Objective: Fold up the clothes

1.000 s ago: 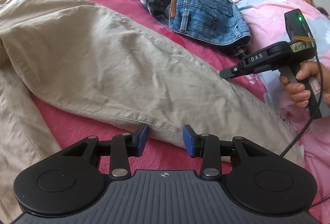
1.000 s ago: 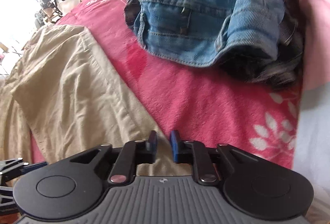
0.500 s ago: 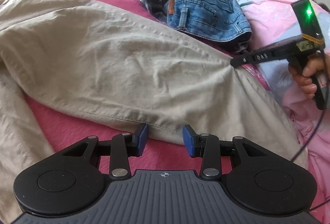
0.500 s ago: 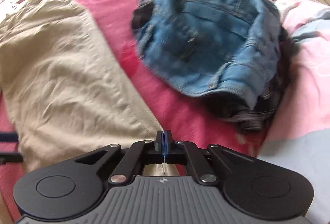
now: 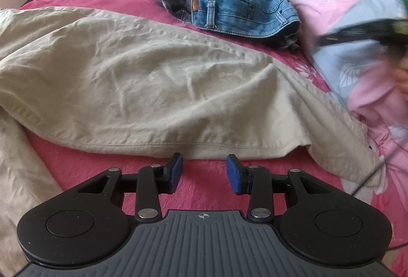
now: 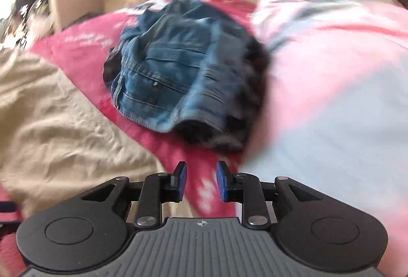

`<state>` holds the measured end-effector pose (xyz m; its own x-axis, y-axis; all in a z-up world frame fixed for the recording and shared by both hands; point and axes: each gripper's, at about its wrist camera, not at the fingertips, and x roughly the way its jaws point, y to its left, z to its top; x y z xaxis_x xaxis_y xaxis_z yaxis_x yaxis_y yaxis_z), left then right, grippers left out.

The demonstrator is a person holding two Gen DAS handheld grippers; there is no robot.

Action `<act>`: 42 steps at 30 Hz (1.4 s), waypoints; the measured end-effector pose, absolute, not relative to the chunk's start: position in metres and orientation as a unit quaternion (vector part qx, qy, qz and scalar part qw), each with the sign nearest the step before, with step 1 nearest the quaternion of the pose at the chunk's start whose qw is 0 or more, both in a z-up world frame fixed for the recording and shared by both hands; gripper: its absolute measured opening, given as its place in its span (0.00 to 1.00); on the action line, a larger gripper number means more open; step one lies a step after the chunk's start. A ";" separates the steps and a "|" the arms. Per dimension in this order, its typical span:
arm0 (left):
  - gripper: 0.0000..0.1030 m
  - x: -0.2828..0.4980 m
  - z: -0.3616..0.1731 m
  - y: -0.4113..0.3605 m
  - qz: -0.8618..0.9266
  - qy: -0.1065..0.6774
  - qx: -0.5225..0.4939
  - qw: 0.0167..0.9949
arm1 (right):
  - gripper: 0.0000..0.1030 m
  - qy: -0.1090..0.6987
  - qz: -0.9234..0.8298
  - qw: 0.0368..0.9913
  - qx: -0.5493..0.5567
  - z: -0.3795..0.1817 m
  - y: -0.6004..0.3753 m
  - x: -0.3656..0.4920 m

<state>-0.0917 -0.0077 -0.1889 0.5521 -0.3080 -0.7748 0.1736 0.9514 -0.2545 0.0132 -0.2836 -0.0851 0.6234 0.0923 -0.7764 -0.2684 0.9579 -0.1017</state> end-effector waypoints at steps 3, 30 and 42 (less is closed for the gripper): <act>0.36 -0.095 -0.186 -0.015 -0.142 0.449 -0.071 0.879 | 0.26 0.454 0.071 0.885 -0.068 -0.088 -0.297 -0.032; 0.36 -0.109 -0.181 -0.042 -0.174 0.458 -0.024 0.872 | 0.00 0.393 0.100 0.704 -0.583 -0.233 -0.316 -0.045; 0.36 -0.109 -0.184 -0.045 -0.180 0.463 -0.021 0.867 | 0.18 0.467 0.247 0.749 -0.400 -0.163 -0.328 -0.035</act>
<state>-0.1094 -0.0446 -0.1835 0.5057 -0.3321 -0.7962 0.2931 0.9342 -0.2035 -0.0349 -0.3281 -0.1626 0.4417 -0.0028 -0.8971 -0.7440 0.5576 -0.3681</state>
